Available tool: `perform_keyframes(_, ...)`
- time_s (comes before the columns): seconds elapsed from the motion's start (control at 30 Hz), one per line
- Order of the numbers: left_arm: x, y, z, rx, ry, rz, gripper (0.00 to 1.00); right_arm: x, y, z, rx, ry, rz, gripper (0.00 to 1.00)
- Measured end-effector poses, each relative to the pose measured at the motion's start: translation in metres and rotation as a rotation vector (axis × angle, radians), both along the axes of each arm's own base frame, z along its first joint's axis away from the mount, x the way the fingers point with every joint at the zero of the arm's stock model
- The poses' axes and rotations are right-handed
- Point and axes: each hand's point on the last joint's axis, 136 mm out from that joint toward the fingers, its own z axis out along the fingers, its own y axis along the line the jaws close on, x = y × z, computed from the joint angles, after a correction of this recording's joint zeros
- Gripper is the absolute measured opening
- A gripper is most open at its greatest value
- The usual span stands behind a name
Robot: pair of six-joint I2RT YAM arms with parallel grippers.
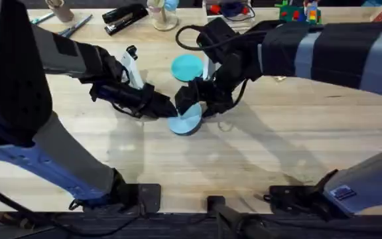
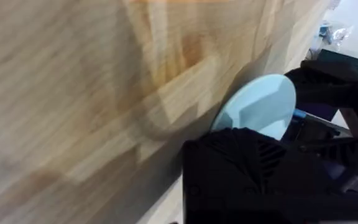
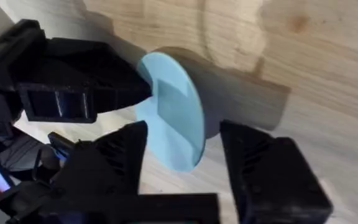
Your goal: Pick up the plates from the table one by one and place each into a slot on the dish rack.
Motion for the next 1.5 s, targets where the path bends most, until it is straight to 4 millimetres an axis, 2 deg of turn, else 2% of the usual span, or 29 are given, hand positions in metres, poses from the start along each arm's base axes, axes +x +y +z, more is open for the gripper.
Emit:
perform_keyframes(0.13, 0.0, 0.0, 0.0, 0.0, 0.0, 0.0, 0.041, 0.0, 0.0, 0.0, -0.002, -0.001, -0.003, 0.5)
perform_keyframes(0.27, 0.0, 0.0, 0.0, 0.0, 0.0, 0.0, 0.041, 0.0, -0.001, -0.001, -0.008, -0.002, -0.005, 0.246)
perform_keyframes(0.43, 0.0, 0.0, 0.0, 0.0, 0.0, 0.0, 0.041, 0.0, -0.002, 0.003, 0.005, 0.006, -0.011, 0.055)
perform_keyframes(0.63, 0.0, 0.0, 0.001, -0.005, 0.0, 0.002, 0.041, -0.003, -0.002, 0.006, 0.011, 0.017, -0.005, 0.043)
perform_keyframes(0.93, -0.004, 0.005, 0.008, 0.047, 0.009, -0.017, 0.041, -0.003, -0.001, 0.007, 0.024, -0.046, 0.108, 0.031)
perform_keyframes(1.03, -0.005, 0.01, 0.024, 0.094, -0.019, -0.031, 0.04, -0.004, -0.001, 0.011, 0.028, -0.074, 0.148, 0.031)
perform_keyframes(1.2, 0.002, 0.02, 0.076, 0.193, -0.159, -0.045, 0.041, -0.004, -0.012, 0.026, 0.004, -0.149, 0.201, 0.03)
perform_keyframes(1.4, -0.004, 0.037, 0.143, 0.354, -0.339, -0.047, 0.042, 0.005, -0.054, 0.059, -0.095, -0.291, 0.224, 0.03)
perform_keyframes(1.5, -0.011, 0.043, 0.167, 0.418, -0.404, -0.04, 0.047, 0.011, -0.079, 0.082, -0.136, -0.384, 0.221, 0.03)
